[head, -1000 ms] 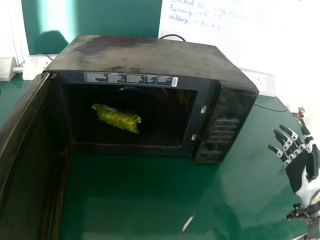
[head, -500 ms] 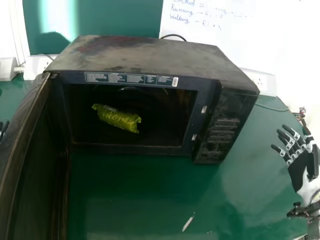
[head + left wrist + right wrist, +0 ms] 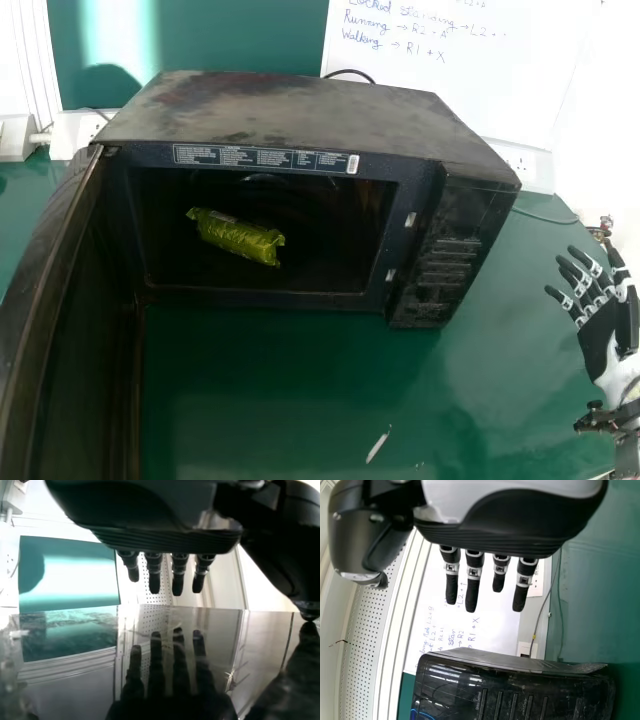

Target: Put biscuit inside oven

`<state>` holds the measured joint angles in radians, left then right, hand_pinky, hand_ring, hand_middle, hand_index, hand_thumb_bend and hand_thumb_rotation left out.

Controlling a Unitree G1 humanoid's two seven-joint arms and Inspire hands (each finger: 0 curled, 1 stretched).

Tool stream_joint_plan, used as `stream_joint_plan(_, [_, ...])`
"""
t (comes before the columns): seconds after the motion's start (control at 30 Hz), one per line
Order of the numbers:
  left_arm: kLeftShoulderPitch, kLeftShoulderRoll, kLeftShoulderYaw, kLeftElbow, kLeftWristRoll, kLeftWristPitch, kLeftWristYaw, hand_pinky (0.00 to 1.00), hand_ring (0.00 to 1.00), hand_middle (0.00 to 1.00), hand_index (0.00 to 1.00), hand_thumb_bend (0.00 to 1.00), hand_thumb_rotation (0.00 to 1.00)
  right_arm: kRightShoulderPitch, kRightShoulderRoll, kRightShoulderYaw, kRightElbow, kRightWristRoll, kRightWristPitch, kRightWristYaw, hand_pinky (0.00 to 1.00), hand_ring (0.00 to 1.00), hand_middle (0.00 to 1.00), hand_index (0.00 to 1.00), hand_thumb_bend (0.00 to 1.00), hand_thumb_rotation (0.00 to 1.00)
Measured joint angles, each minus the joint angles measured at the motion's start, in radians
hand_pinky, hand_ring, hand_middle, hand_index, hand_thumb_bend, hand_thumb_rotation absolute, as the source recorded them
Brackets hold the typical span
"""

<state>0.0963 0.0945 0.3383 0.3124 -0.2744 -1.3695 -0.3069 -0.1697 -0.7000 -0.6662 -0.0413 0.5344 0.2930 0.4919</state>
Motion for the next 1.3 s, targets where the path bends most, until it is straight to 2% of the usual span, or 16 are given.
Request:
stream_joint_plan(0.13, [-0.003,-0.001,0.007,0.031,0.064,-0.039,0.016,1.0,0.99,1.0,1.0,0.87,0.95,0.0,0.0,0.0,-0.002,0.001,0.008,-0.006,0.83,0.83,0.83,0.85,0.7,1.0])
stream_joint_plan(0.27, [0.007,0.018,-0.012,0.045,0.098,-0.044,0.023,1.0,0.99,1.0,1.0,0.88,0.95,0.0,0.0,0.0,-0.003,0.003,0.015,-0.01,0.83,0.83,0.83,0.85,0.7,1.0])
stream_joint_plan(0.63, [0.096,0.145,-0.204,0.017,0.033,0.022,0.013,1.0,1.0,1.0,1.0,0.97,0.96,0.0,0.001,0.0,-0.012,0.006,0.02,-0.014,0.81,0.81,0.82,0.84,0.7,1.0])
stream_joint_plan(0.7, [0.103,0.159,-0.218,0.001,0.027,0.026,0.007,1.0,1.0,1.0,1.0,0.92,0.94,0.0,0.001,0.0,-0.017,0.007,0.02,-0.014,0.82,0.81,0.81,0.84,0.7,1.0])
stream_joint_plan(0.77, [0.108,0.17,-0.226,0.005,0.027,0.018,0.005,1.0,1.0,1.0,1.0,0.87,0.97,0.0,0.002,0.0,-0.018,0.008,0.02,-0.015,0.83,0.82,0.82,0.84,0.7,1.0])
stream_joint_plan(0.83, [0.1,0.179,-0.228,0.017,0.042,-0.012,0.0,1.0,1.0,1.0,1.0,0.86,0.99,0.0,0.002,0.0,-0.02,0.008,0.02,-0.016,0.84,0.83,0.82,0.85,0.7,1.0])
stream_joint_plan(0.93, [0.098,0.168,-0.225,-0.013,0.099,-0.007,0.006,1.0,1.0,1.0,1.0,0.9,0.99,0.0,0.002,0.001,-0.023,0.009,0.02,-0.016,0.85,0.84,0.83,0.86,0.7,1.0])
stream_joint_plan(1.1, [0.176,0.108,-0.23,-0.182,0.2,0.139,0.038,1.0,1.0,1.0,1.0,0.93,0.96,0.001,0.002,0.002,-0.024,0.011,0.024,-0.016,0.86,0.83,0.83,0.85,0.69,1.0])
stream_joint_plan(1.17, [0.172,0.092,-0.226,-0.195,0.248,0.147,0.048,1.0,1.0,1.0,1.0,0.94,0.98,0.001,0.004,0.003,-0.026,0.012,0.027,-0.018,0.85,0.83,0.82,0.84,0.7,1.0])
stream_joint_plan(1.3, [0.159,0.103,-0.195,-0.196,0.339,0.145,0.058,1.0,1.0,1.0,1.0,0.98,0.97,0.001,0.005,0.004,-0.03,0.013,0.031,-0.02,0.85,0.83,0.82,0.85,0.69,1.0])
